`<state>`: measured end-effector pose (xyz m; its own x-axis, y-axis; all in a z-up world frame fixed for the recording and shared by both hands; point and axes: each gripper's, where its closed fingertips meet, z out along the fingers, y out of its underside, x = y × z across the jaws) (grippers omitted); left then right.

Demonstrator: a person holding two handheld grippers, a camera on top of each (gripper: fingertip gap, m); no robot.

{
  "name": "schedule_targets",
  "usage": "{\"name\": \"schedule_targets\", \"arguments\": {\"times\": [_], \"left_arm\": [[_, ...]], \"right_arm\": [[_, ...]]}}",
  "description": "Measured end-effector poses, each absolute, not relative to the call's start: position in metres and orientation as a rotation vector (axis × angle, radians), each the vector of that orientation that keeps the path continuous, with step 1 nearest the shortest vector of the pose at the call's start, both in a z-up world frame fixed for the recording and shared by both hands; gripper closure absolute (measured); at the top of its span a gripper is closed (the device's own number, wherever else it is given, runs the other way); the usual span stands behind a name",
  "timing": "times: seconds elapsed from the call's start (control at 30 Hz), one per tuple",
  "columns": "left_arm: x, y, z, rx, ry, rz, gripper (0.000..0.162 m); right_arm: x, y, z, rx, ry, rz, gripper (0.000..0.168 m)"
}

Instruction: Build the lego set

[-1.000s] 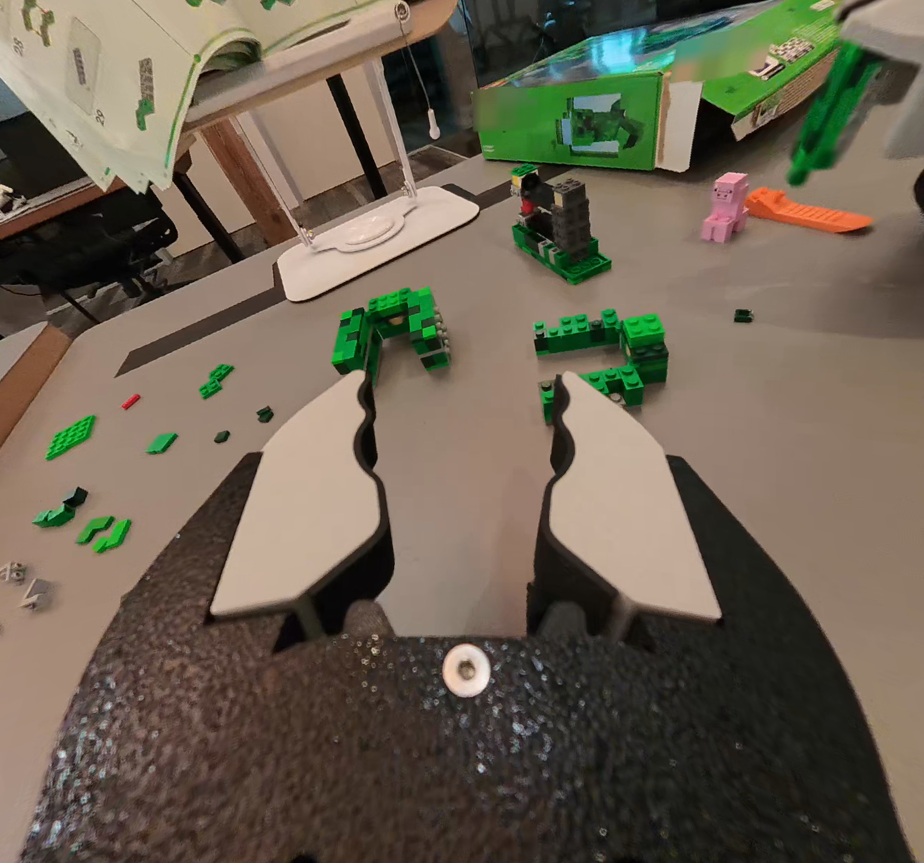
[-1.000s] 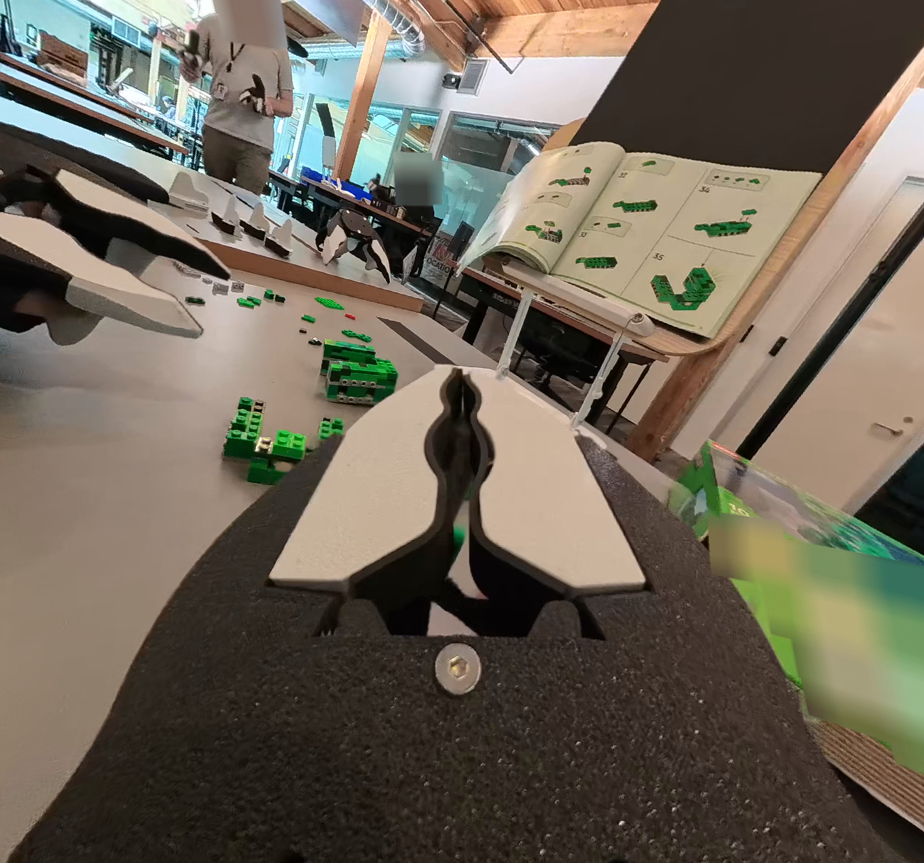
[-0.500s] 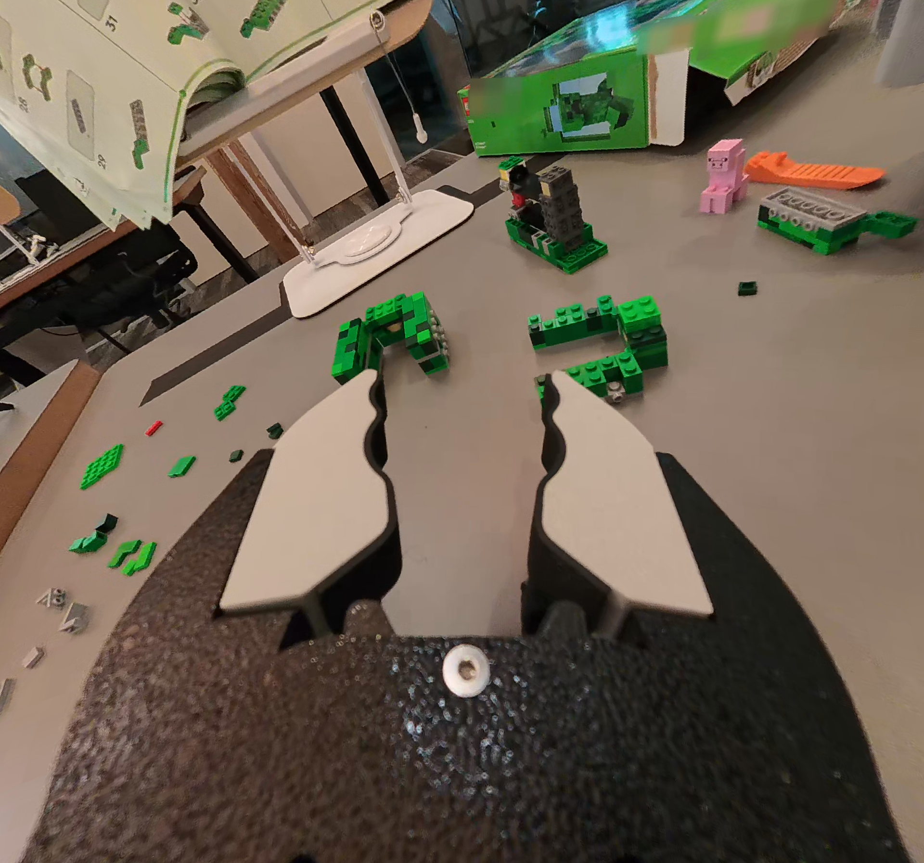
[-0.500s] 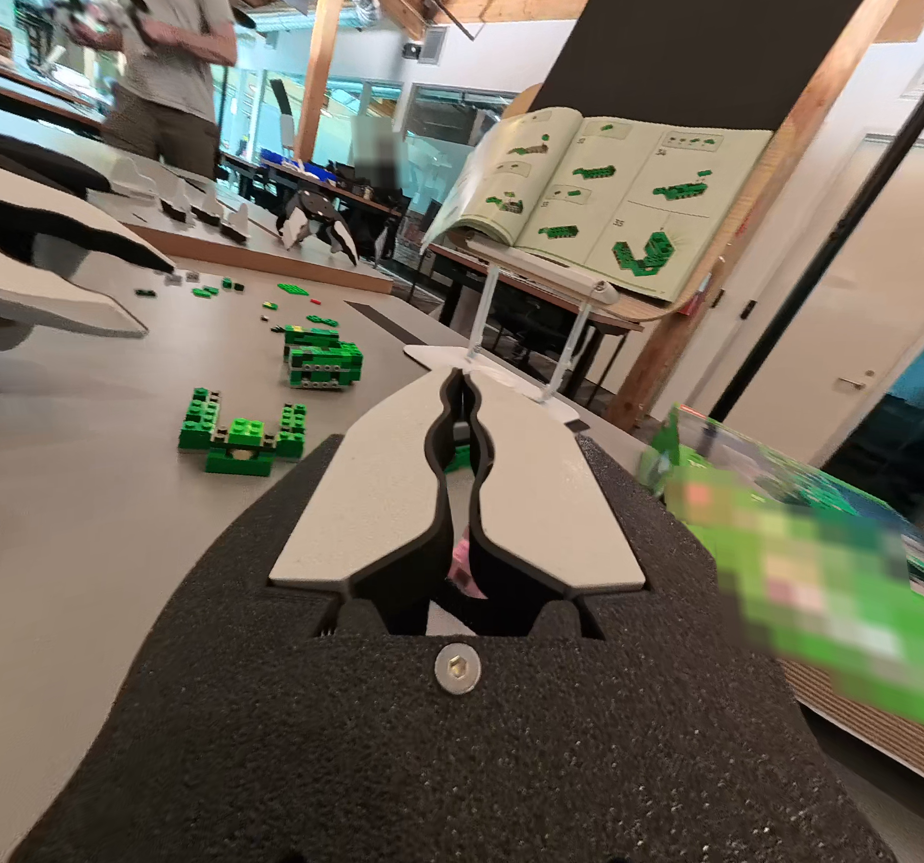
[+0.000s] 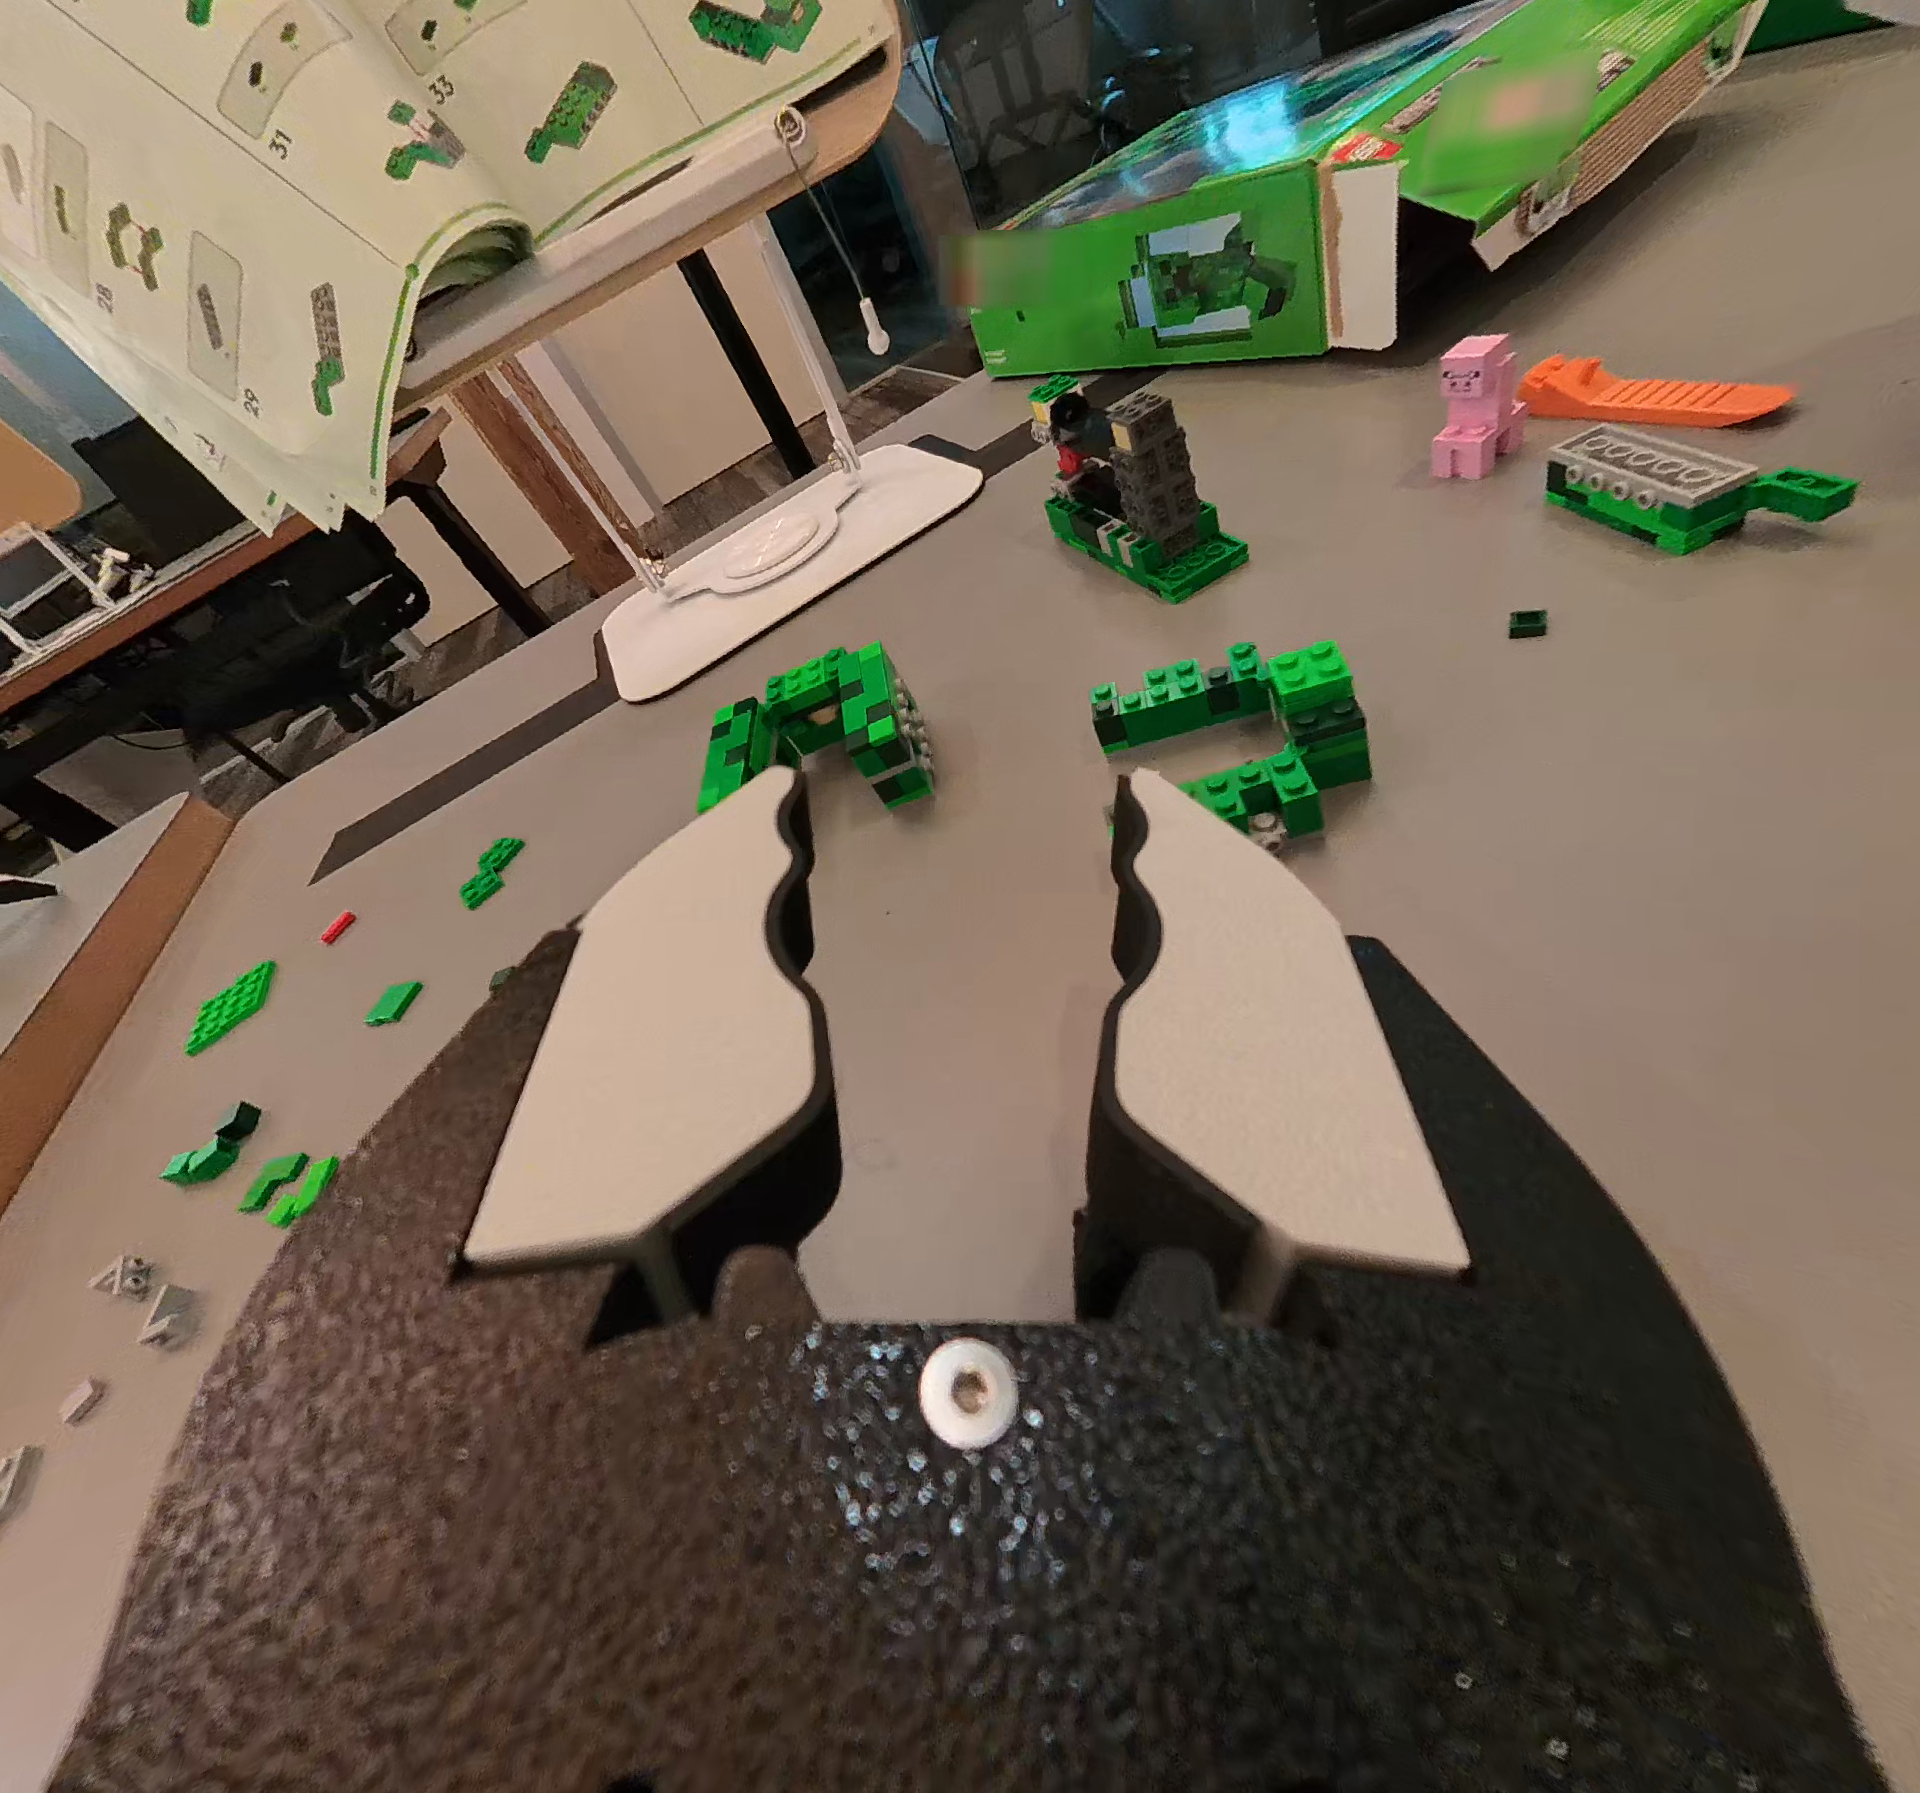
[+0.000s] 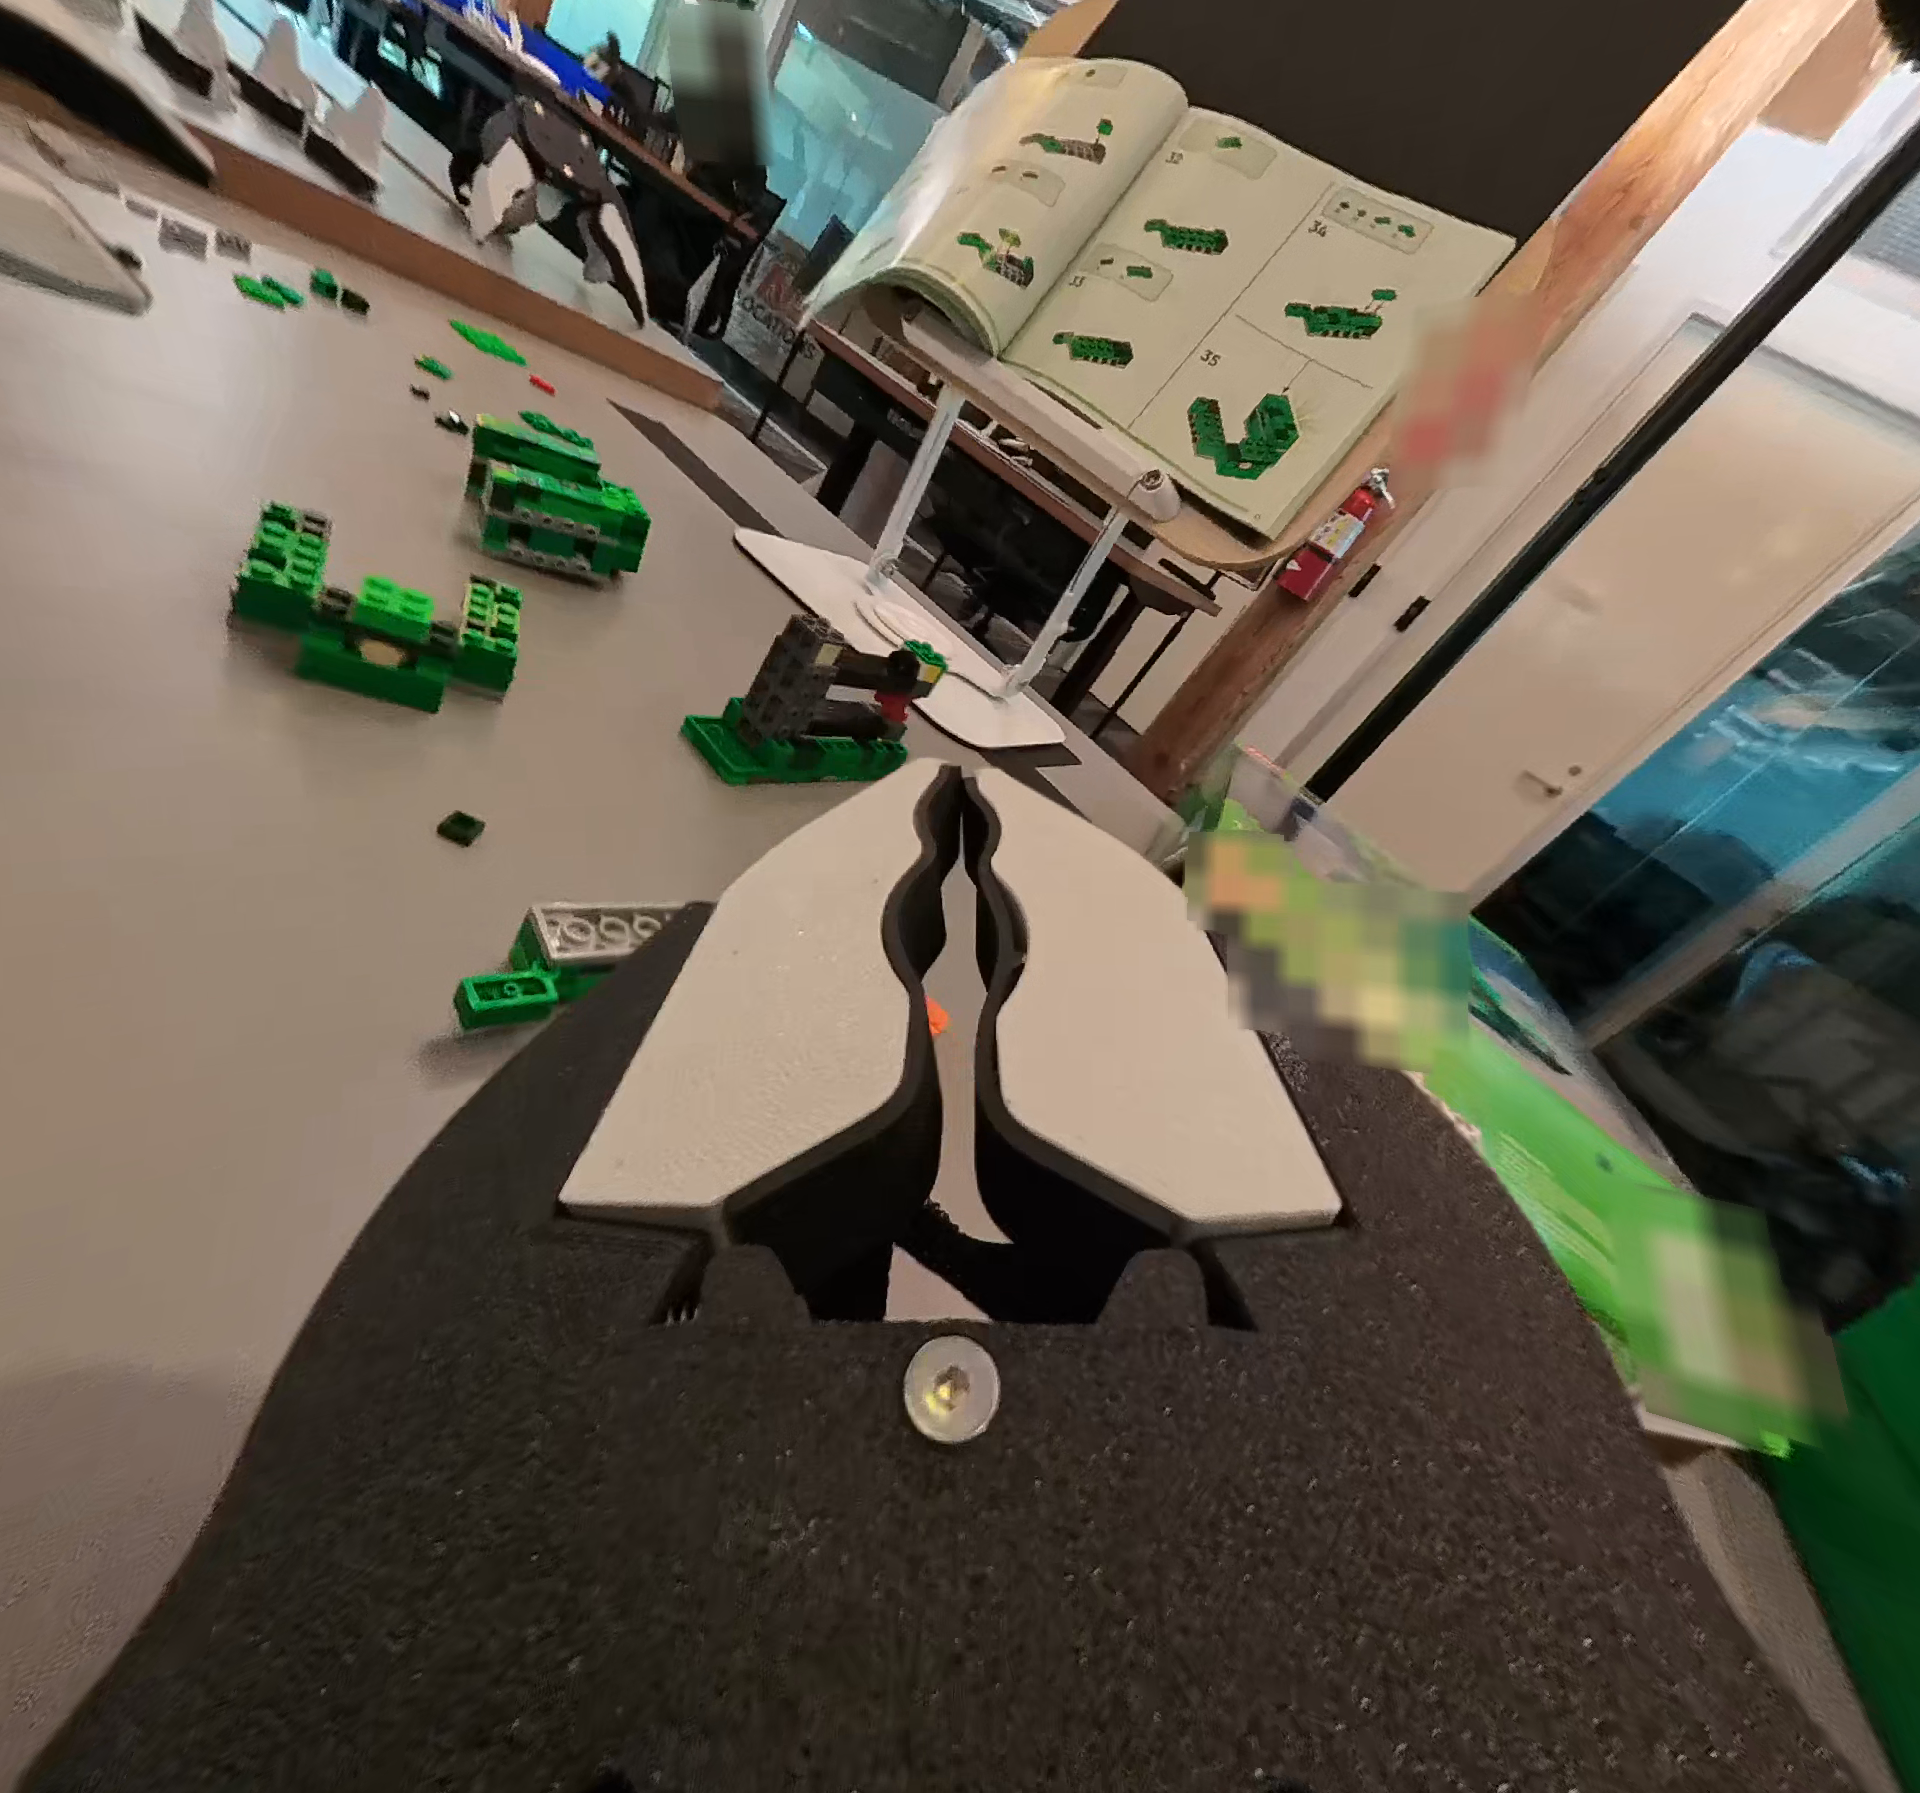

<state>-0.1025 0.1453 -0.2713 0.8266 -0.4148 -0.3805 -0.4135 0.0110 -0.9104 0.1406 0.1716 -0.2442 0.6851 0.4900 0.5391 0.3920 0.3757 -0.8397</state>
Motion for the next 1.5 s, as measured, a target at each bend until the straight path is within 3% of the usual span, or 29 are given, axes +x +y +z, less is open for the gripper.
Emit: {"name": "schedule_targets", "arguments": {"times": [0.27, 0.4, 0.6, 0.8, 1.03, 1.2, 1.3, 1.5], "left_arm": [[-0.087, 0.135, -0.262, -1.518, 0.733, 0.03, 0.111], [-0.027, 0.12, -0.264, -1.545, 0.892, -0.116, 0.115], [0.068, 0.132, -0.282, -1.858, 1.094, -0.478, 0.122], [0.099, 0.166, -0.309, -2.234, 1.117, -0.586, 0.113], [0.108, 0.175, -0.325, -2.489, 1.143, -0.504, 0.114], [0.105, 0.173, -0.342, -2.569, 1.208, -0.311, 0.124], [0.104, 0.172, -0.344, -2.547, 1.238, -0.233, 0.135], [0.089, 0.164, -0.313, -2.244, 1.243, -0.273, 0.141]], "right_arm": [[0.126, 0.172, -0.25, -1.221, -0.92, 0.078, 0.168], [0.127, 0.172, -0.246, -1.213, -0.892, 0.092, 0.168], [0.137, 0.177, -0.242, -1.242, -0.819, 0.129, 0.168], [0.143, 0.179, -0.239, -1.248, -0.769, 0.172, 0.168], [0.146, 0.179, -0.237, -1.248, -0.752, 0.198, 0.168], [0.145, 0.177, -0.237, -1.237, -0.764, 0.184, 0.168], [0.144, 0.176, -0.236, -1.227, -0.769, 0.177, 0.168], [0.15, 0.175, -0.231, -1.207, -0.744, 0.162, 0.168]]}}
